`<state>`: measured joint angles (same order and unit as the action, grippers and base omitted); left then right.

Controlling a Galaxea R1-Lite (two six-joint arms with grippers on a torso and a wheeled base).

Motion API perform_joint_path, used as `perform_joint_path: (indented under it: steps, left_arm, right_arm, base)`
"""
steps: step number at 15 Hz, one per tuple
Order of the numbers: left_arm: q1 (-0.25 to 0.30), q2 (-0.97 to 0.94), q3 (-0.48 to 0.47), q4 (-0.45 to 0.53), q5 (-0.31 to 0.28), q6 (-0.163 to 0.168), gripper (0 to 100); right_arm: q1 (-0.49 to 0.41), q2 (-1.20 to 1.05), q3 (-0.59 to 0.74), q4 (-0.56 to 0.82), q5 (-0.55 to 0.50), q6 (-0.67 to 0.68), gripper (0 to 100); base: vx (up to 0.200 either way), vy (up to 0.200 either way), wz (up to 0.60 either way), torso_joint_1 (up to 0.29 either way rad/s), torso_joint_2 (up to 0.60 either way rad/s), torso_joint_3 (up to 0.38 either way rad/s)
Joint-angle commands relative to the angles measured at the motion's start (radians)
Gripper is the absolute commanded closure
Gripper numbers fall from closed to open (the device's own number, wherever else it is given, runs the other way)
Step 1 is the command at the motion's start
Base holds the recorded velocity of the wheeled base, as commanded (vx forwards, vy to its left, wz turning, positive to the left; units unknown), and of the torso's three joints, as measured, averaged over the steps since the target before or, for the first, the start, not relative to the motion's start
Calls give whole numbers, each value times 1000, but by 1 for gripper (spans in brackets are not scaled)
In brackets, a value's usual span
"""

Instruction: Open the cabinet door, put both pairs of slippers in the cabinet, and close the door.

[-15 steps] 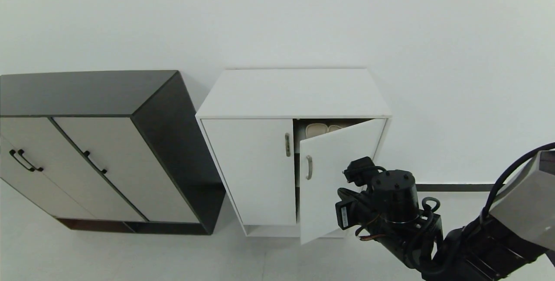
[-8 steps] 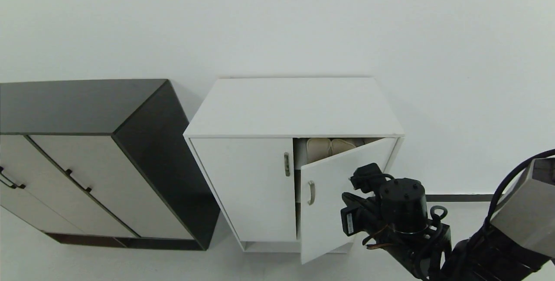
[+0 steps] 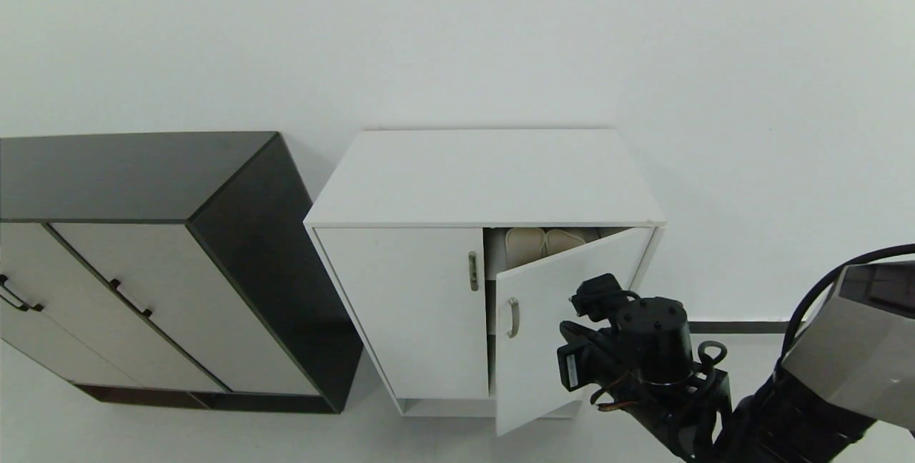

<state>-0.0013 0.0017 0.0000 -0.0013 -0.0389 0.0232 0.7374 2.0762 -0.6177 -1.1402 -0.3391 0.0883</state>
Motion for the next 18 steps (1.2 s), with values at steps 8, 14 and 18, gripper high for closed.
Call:
perform_joint_path:
  steps: [8, 14, 18]
  left_arm:
    - [0, 0, 0, 0, -1, -2, 100]
    - [0, 0, 0, -2, 1, -2, 100]
    - [0, 0, 0, 0, 1, -2, 100]
  right_arm:
    - [-41, 117, -139, 2, 14, -12, 100]
    - [-69, 191, -229, 2, 17, -13, 100]
    - [-92, 223, -275, 0, 35, -13, 100]
  base:
    - [0, 0, 0, 0, 0, 0]
    - [0, 0, 0, 0, 0, 0]
    - [0, 0, 0, 0, 0, 0]
